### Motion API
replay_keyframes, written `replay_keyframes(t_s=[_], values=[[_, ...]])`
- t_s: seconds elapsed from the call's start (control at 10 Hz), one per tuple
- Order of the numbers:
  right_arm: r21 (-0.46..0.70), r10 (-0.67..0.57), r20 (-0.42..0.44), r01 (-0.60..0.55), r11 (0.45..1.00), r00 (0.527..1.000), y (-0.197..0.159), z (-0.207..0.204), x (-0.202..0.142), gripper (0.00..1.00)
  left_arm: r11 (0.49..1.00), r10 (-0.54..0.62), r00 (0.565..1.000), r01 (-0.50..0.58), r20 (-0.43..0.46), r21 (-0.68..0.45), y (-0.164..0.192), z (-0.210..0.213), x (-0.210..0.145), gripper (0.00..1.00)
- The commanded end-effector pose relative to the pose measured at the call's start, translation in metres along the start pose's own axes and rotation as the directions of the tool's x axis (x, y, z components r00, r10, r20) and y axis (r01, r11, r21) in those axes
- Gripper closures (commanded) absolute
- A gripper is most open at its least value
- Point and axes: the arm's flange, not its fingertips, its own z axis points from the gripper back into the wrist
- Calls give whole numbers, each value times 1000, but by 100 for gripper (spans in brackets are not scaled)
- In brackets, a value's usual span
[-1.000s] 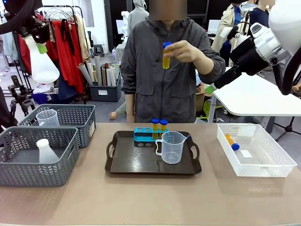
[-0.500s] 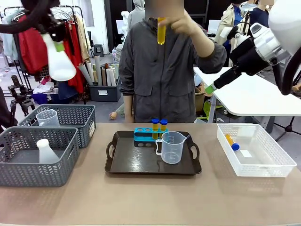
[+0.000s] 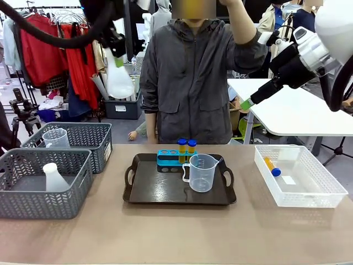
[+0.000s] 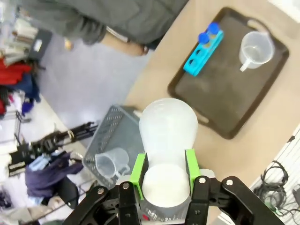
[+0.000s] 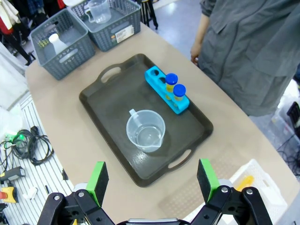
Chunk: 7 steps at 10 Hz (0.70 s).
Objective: Prepare the laboratory tools.
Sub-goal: Pick up one Small flask and place it on the Handle tray.
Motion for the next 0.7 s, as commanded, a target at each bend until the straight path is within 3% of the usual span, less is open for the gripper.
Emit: replay_keyframes(t_s=[0.0,0.4,0.6], values=[[2,8,6,-8,1000,1000,-1,0,0,0,995,-93,995,94,31,-24,-3,-12,9,100],[2,8,6,-8,1000,1000,-1,0,0,0,983,-156,984,163,81,-88,-21,-56,21,100],[2,8,6,-8,1000,1000,-1,0,0,0,970,-176,983,181,44,-164,-35,-85,18,100]])
